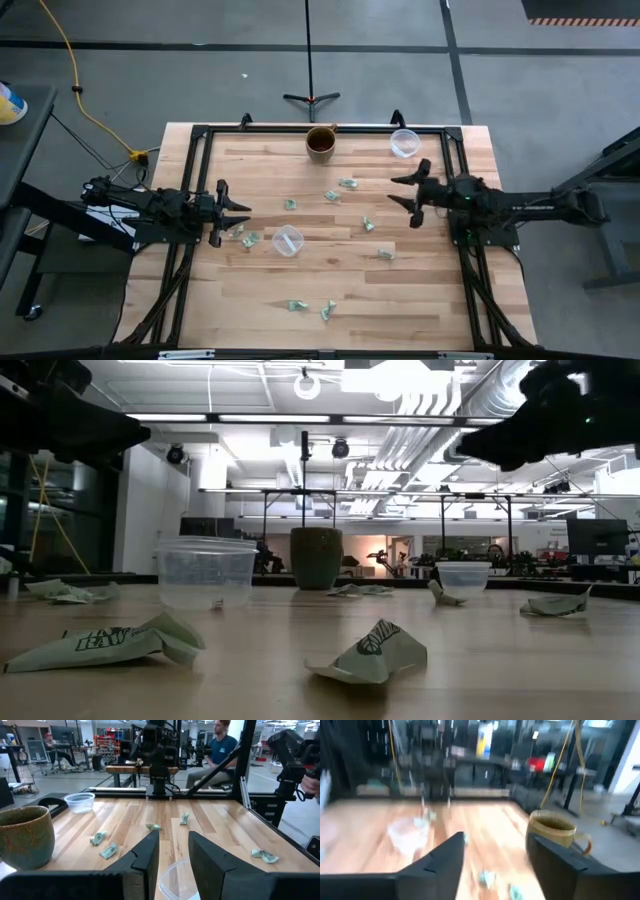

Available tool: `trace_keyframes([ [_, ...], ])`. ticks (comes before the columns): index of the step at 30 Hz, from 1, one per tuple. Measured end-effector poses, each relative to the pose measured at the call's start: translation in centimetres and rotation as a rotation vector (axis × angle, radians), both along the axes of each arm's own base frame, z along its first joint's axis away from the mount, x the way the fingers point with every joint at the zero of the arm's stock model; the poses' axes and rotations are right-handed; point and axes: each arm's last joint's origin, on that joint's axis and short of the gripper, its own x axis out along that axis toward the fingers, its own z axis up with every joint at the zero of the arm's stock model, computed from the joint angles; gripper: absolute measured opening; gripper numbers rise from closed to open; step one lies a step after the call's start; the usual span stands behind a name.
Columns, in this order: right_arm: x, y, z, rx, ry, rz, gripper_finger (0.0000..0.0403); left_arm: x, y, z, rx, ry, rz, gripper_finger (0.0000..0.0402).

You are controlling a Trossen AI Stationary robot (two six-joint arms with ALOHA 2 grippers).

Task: Pick and place items into bin
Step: Put the stevia packet into the top transparent bin

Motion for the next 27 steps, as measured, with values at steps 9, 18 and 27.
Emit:
trace_keyframes([
  [9,2.9,0.0,-2.4,0.136,0.225,0.117,0.0259,0.0,0.0,0.0,0.0,-0.002,0.001,0.014],
  [18,4.0,-0.1,-5.7,0.172,0.438,0.11,0.0256,0.0,0.0,0.0,0.006,-0.002,0.003,0.014],
  [27,5.5,-0.1,-7.6,0.198,0.46,0.163,0.0253,0.0,0.0,0.0,0.007,-0.001,0.003,0.014],
])
